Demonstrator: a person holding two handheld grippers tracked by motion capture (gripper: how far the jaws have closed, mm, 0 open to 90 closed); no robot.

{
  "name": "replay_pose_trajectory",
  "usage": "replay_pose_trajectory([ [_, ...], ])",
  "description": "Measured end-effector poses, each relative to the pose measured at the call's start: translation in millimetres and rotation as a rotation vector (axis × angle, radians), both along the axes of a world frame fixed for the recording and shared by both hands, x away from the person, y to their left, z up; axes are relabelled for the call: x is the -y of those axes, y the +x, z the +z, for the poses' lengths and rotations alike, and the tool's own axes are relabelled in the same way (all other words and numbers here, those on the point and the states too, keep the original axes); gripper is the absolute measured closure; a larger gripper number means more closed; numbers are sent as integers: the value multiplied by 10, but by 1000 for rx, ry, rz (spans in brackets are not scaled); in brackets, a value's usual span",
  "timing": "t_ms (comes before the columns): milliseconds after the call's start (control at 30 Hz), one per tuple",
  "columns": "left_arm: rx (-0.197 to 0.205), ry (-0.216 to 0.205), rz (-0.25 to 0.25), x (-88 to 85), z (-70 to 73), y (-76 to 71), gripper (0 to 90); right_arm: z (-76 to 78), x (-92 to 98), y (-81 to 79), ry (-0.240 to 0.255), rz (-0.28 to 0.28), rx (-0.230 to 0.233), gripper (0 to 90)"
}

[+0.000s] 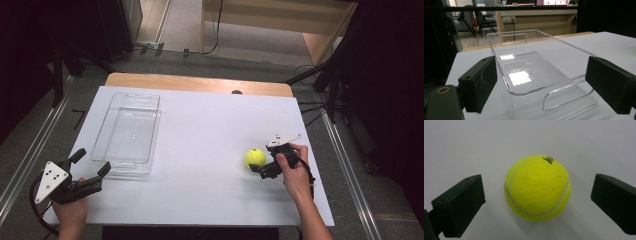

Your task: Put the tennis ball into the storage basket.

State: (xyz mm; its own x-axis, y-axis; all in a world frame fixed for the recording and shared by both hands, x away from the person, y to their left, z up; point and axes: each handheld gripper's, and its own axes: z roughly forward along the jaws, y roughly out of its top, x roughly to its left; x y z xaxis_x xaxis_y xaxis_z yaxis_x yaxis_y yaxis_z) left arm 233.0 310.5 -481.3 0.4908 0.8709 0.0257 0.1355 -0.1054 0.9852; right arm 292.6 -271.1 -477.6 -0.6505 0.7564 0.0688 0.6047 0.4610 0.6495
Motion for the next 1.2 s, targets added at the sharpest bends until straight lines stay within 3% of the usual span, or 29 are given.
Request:
replay_pose_trajectory([
  [567,-1,-6,-2,0,0,-1,111,-32,-106,135,-90,34,-115,0],
  [1200,0,-8,-5,0,0,-1,111,-57,-230,250,-167,80,-173,0],
])
